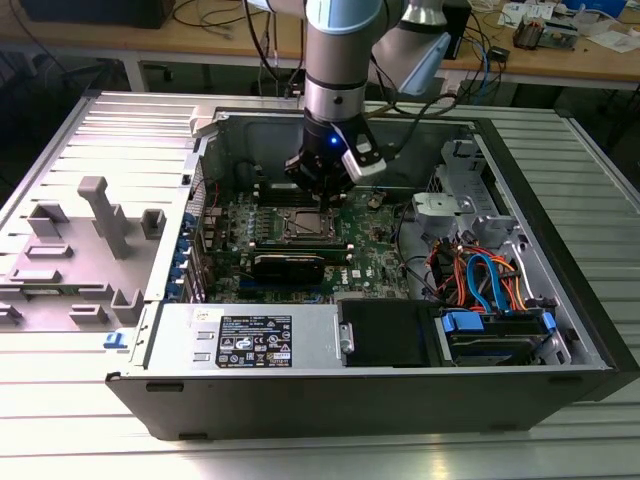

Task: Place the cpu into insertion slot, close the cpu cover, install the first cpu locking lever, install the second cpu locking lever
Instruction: 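Install the second cpu locking lever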

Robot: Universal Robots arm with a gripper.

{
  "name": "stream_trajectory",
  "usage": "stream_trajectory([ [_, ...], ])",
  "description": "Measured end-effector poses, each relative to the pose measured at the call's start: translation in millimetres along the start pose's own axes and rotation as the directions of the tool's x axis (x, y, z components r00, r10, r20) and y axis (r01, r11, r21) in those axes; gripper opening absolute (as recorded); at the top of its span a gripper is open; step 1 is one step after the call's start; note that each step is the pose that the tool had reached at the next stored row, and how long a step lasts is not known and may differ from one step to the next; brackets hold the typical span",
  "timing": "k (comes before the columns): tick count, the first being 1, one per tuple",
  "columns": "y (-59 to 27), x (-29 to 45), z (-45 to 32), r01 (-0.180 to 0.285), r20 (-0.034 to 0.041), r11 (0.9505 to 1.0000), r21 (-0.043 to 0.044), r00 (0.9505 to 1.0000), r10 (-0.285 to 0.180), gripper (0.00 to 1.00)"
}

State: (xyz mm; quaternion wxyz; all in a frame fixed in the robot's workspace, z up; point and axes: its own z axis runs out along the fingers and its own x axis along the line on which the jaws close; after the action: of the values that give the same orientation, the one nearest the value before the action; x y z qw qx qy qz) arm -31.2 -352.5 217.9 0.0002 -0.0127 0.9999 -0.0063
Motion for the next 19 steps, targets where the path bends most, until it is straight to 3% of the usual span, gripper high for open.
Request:
stream_trajectory([
  [1,-0.3,-1.6,0.1,0.0,-0.0001,1.0,-0.0001,1.0,0.0,0.11],
  [2,-3.9,-1.6,-5.6,0.0,-0.0001,1.0,-0.0001,1.0,0.0,0.11],
  [15,-33.5,-0.8,-5.1,-0.004,-0.0002,1.0,-0.0007,1.0,0.004,0.11],
  [19,-38.3,-0.6,-7.5,-0.008,-0.0016,1.0,-0.0006,1.0,0.008,0.11],
])
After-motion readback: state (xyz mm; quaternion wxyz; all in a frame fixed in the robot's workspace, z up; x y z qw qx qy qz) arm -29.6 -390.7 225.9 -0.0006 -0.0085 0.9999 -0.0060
